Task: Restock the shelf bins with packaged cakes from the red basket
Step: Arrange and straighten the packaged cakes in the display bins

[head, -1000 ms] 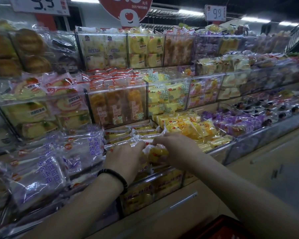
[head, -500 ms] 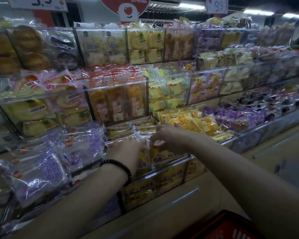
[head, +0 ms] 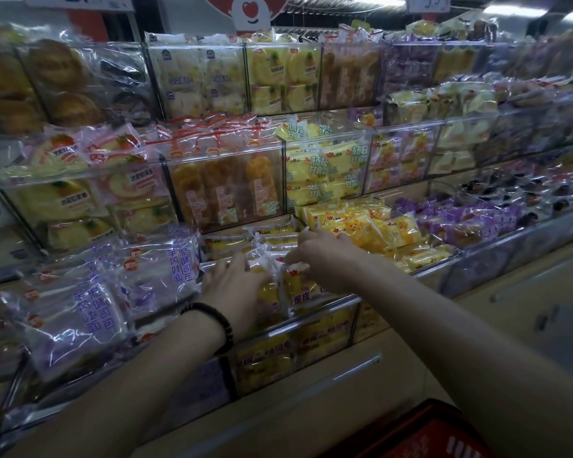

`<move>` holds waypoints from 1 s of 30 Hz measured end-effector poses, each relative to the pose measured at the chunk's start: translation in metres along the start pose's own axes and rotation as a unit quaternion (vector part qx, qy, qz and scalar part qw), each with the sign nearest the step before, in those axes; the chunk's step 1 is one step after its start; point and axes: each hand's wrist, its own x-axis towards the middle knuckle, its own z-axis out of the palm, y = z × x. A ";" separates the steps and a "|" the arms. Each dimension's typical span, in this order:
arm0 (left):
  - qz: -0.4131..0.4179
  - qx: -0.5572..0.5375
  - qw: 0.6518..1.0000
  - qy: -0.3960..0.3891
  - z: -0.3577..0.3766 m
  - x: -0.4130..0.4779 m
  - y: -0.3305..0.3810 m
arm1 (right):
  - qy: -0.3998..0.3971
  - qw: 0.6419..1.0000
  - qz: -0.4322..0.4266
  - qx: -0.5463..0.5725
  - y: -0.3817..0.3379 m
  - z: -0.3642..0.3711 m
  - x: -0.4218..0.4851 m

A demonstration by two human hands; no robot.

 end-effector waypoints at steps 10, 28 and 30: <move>0.025 -0.030 0.999 0.019 -0.001 -0.005 -0.005 | 0.205 0.971 0.118 -0.023 -0.007 0.020 -0.044; 0.025 -0.077 0.996 0.022 0.003 -0.013 -0.002 | 0.164 0.975 0.120 0.087 -0.010 0.028 -0.055; 0.027 -0.045 0.998 0.026 -0.008 -0.015 0.000 | 0.141 0.978 0.107 0.110 -0.004 0.022 -0.059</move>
